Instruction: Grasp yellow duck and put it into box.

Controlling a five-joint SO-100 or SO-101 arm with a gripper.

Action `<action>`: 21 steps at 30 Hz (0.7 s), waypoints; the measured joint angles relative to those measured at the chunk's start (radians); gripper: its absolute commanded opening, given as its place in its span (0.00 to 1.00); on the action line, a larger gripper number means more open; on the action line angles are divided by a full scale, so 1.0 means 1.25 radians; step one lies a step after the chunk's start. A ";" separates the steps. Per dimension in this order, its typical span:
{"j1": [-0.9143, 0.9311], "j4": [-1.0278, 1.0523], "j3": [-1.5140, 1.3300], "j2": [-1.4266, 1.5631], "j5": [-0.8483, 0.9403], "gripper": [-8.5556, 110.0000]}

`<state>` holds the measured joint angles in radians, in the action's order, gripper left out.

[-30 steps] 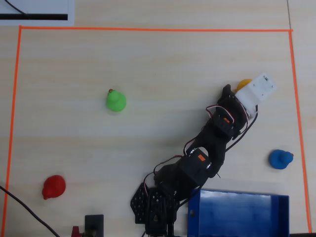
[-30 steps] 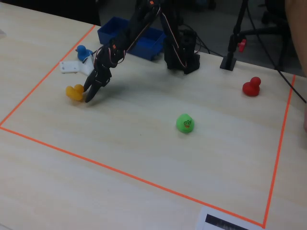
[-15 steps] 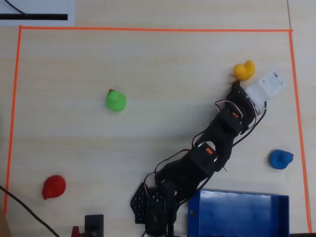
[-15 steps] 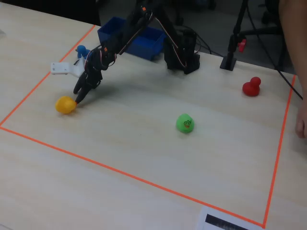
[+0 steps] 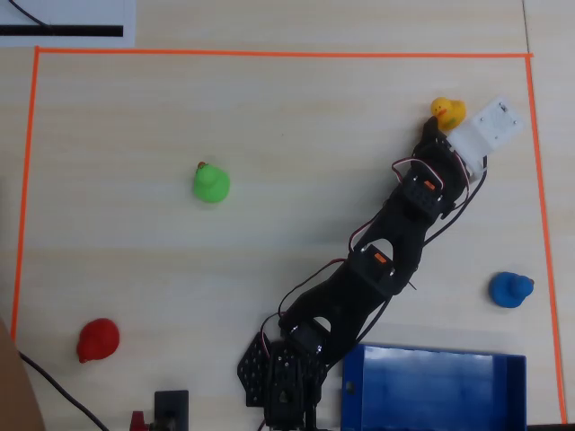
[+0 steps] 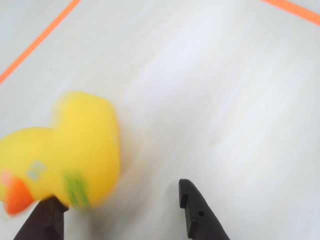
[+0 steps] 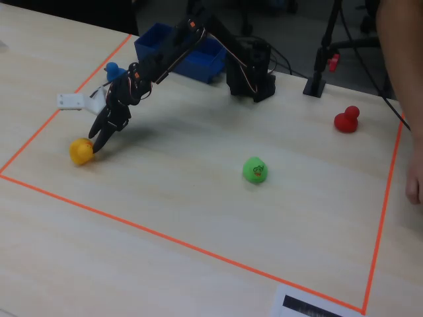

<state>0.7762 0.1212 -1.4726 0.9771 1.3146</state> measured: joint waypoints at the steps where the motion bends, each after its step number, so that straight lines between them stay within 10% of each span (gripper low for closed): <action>1: -0.004 0.000 0.006 -0.006 0.000 0.33; 7: -0.017 0.000 0.064 -0.058 0.000 0.32; 10: -0.018 0.006 0.113 -0.094 -0.005 0.07; 21: 0.005 0.199 0.259 -0.108 -0.045 0.07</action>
<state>0.7823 0.3697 -1.1490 0.8422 1.2579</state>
